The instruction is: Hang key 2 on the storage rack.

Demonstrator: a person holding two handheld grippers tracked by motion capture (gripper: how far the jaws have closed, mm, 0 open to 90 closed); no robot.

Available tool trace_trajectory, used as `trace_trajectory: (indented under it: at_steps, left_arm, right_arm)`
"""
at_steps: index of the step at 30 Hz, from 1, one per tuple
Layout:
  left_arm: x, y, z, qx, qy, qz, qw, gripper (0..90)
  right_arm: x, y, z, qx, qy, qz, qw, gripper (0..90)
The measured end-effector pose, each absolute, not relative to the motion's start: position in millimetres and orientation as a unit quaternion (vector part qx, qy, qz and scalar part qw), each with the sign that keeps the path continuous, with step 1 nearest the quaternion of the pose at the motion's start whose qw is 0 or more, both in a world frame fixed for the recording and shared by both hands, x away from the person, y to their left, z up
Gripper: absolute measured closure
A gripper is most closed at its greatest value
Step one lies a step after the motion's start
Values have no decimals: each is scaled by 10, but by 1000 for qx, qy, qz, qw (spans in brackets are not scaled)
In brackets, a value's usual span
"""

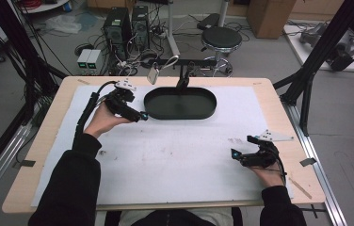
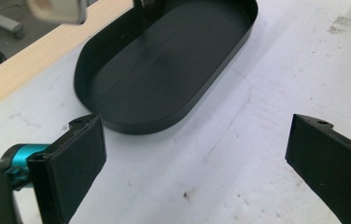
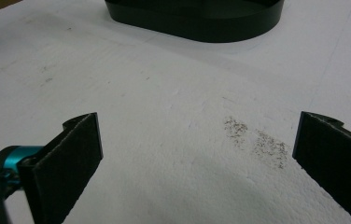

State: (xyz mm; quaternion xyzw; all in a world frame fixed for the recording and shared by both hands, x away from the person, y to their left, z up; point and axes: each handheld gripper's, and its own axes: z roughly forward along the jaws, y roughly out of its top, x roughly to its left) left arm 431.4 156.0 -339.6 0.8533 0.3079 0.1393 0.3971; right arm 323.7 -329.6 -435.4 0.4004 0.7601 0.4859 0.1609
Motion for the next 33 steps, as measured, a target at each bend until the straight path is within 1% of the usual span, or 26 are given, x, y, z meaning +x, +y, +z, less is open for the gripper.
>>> trace_trajectory:
  at_steps: [16, 20, 23, 33]
  left_arm:
    - [4061, 1923, -3425, 835, 328, 162, 412, 57]
    - [3968, 2033, -3464, 834, 336, 168, 404, 57]
    - [3903, 2095, -3479, 826, 340, 181, 412, 57]
    - [3707, 2368, -3644, 812, 366, 185, 415, 57]
  right_arm:
    - [3235, -3287, -4361, 401, 762, 482, 162, 7]
    - [3233, -3282, -4361, 403, 762, 481, 160, 7]
    - [3233, -3281, -4361, 403, 762, 481, 160, 7]
    - [3235, -3278, -4366, 401, 764, 480, 162, 7]
